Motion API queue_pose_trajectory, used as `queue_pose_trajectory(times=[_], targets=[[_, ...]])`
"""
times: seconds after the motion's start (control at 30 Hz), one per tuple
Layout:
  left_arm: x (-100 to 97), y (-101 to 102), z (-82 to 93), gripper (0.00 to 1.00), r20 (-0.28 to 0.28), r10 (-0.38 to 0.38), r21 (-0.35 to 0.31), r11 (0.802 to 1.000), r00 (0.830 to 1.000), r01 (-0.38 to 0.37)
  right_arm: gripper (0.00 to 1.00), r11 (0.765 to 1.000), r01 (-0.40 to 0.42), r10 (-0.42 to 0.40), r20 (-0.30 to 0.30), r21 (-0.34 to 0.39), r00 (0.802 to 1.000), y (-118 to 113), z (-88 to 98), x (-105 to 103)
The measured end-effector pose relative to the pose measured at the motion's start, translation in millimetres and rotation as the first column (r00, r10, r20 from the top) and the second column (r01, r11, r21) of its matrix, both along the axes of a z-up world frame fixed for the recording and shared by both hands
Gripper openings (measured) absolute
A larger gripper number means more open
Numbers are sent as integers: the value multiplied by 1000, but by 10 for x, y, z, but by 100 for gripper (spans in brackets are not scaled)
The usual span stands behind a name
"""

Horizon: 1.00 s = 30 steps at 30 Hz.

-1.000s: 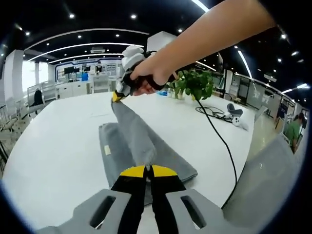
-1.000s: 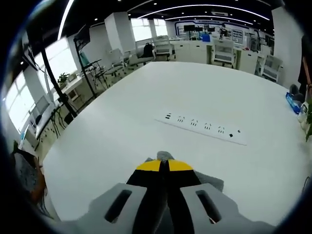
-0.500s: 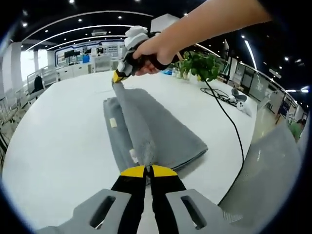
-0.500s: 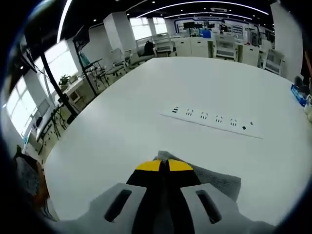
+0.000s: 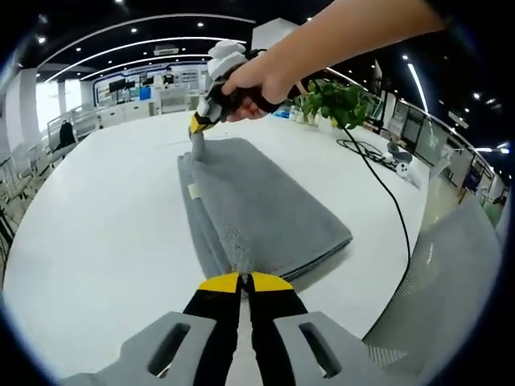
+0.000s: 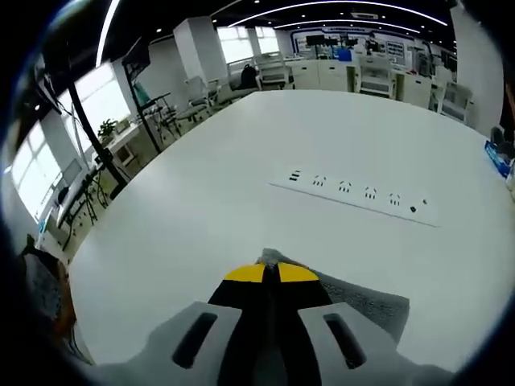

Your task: Fold the towel on the table until its edges align and the towel forms a compact rectangular stack.

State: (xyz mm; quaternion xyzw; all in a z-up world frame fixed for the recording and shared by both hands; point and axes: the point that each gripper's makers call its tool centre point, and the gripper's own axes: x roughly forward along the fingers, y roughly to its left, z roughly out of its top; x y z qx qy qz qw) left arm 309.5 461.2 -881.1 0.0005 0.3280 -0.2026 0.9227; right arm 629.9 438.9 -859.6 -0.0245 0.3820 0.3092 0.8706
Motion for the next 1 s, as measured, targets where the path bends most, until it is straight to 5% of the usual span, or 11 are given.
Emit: queue_pose_trajectory(times=[0.3, 0.67, 0.83, 1.0], targets=[[-23, 56, -45, 10, -11, 16, 9, 1000, 1000, -16, 4, 999, -39, 38, 22, 35, 999, 111, -65, -18], [45, 122, 106, 13, 55, 42, 21, 999, 998, -43, 12, 994, -79, 76, 56, 69, 996, 206, 30, -43], [78, 107, 162, 13, 73, 38, 12, 999, 997, -39, 18, 976, -215, 215, 107, -12, 971, 269, 102, -216], [90, 97, 227, 13, 87, 31, 16, 999, 996, -33, 23, 967, -253, 250, 142, 4, 958, 317, 258, -250]])
